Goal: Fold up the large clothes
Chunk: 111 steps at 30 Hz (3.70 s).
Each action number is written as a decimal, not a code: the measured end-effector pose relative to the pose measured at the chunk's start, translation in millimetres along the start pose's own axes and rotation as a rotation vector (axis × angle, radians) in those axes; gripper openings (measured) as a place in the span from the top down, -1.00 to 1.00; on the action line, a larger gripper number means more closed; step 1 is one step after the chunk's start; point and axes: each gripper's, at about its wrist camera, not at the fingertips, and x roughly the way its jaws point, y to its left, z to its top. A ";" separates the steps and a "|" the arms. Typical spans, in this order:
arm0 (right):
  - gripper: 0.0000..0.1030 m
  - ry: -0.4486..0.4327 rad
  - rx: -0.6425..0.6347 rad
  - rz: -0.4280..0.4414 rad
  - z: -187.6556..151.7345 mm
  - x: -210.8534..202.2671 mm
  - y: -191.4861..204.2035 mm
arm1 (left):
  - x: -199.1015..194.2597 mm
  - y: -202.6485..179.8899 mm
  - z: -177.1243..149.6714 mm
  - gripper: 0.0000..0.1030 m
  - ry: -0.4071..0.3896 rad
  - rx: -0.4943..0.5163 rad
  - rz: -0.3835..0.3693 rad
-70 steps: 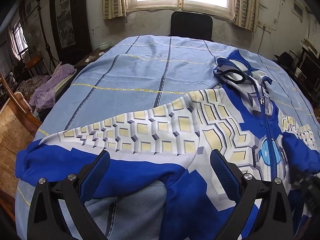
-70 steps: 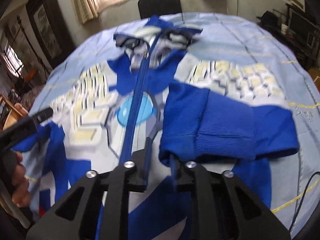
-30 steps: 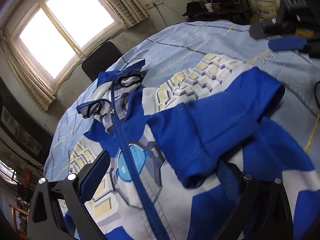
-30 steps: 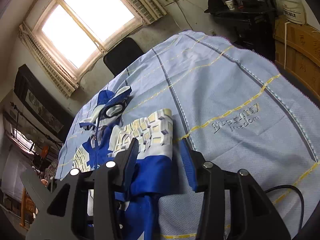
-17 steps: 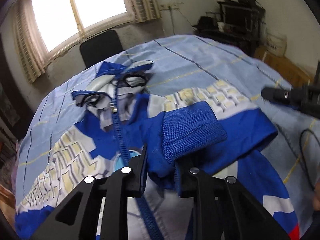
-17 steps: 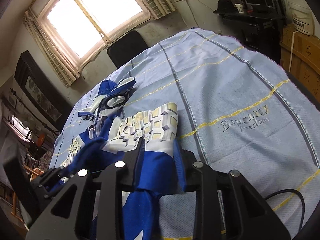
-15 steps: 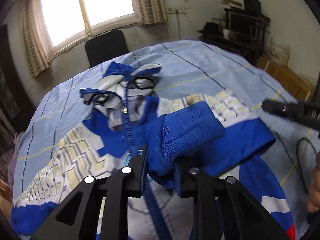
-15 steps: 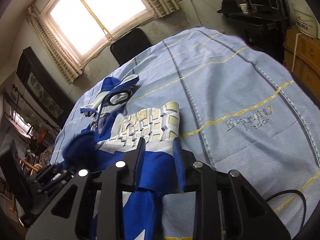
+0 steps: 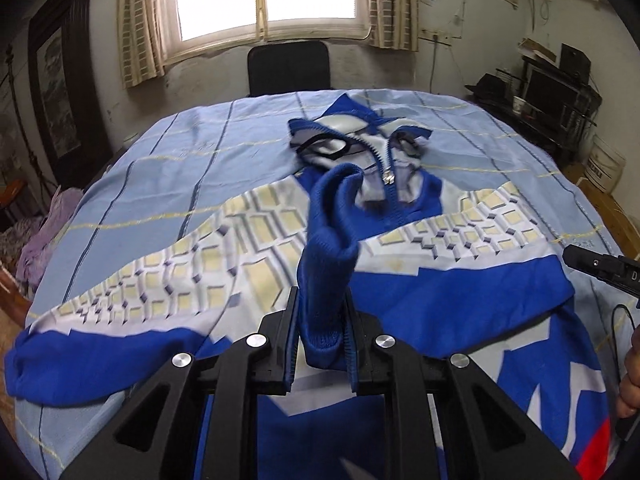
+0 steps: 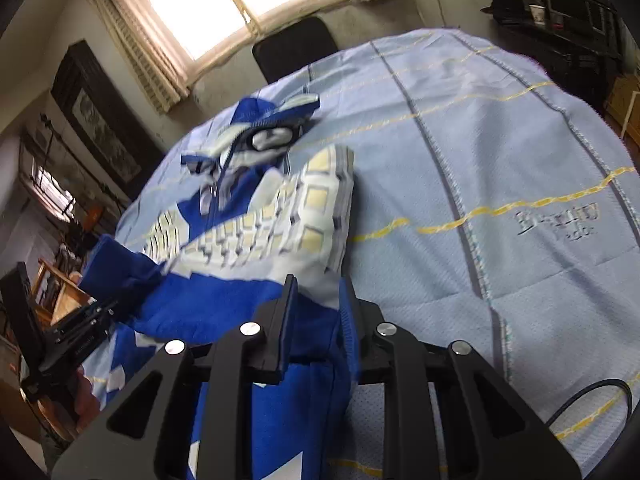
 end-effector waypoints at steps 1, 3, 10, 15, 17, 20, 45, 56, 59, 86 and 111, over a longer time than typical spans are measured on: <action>0.59 0.025 -0.014 -0.022 -1.9 5.8 1.9 | 0.6 3.9 -3.1 0.54 0.010 -0.006 0.005; 0.59 0.068 -0.037 -0.075 -5.2 16.6 3.6 | 1.7 12.8 -8.7 0.42 0.028 -0.023 0.024; 0.62 0.035 -0.106 -0.184 -7.6 14.7 10.2 | -1.9 59.2 -12.9 -0.09 0.071 -0.193 0.022; 0.59 -0.065 -0.145 -0.195 -4.7 -5.4 17.1 | -16.5 50.8 -6.7 -0.26 0.031 -0.144 0.057; 0.59 -0.089 -0.170 -0.195 -5.8 -9.6 22.4 | -18.6 43.7 -8.3 -0.52 0.032 -0.094 0.098; 0.59 -0.096 -0.161 -0.165 -3.6 -12.7 28.2 | -30.7 38.8 -11.9 -0.52 -0.011 -0.038 0.159; 0.83 -0.024 -0.190 -0.176 26.0 32.7 57.8 | 41.1 18.7 0.8 -0.55 0.073 0.019 0.060; 0.53 0.123 -0.256 -0.096 -8.4 52.9 87.4 | 43.4 32.2 0.3 -0.55 0.094 -0.010 0.105; 0.52 0.132 -0.249 -0.094 -9.0 59.0 83.9 | 47.3 32.6 -1.4 -0.55 0.096 0.003 0.113; 0.50 0.156 -0.154 -0.004 -2.5 55.3 67.4 | -70.2 241.1 -87.6 -0.52 0.130 -0.643 0.192; 0.41 0.029 -0.055 -0.007 15.9 20.8 51.4 | -41.8 259.8 -65.2 0.84 0.093 -0.674 0.314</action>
